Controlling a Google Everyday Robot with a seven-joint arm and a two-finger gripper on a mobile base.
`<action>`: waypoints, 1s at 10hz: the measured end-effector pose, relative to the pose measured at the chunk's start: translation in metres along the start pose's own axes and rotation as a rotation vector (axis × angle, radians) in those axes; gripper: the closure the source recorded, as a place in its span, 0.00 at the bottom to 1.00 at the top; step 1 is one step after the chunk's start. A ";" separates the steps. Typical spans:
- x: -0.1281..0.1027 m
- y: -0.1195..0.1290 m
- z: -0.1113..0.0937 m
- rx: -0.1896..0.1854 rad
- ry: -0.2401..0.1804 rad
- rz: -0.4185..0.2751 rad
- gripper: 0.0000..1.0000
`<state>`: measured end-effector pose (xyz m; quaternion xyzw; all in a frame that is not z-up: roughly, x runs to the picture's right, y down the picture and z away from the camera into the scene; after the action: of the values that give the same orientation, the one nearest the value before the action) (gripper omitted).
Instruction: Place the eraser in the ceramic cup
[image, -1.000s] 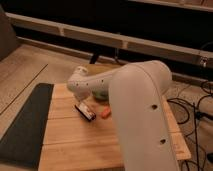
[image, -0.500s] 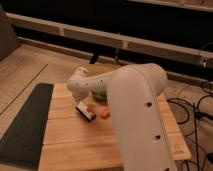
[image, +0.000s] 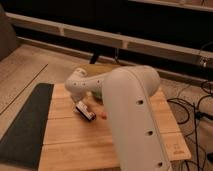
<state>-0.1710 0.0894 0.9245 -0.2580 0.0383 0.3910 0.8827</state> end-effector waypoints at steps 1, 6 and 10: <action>0.001 0.002 0.004 -0.008 0.009 -0.009 0.35; 0.005 -0.007 0.010 0.010 0.039 -0.006 0.51; 0.007 -0.006 0.013 0.002 0.055 -0.003 0.82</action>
<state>-0.1644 0.0972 0.9368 -0.2680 0.0626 0.3824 0.8820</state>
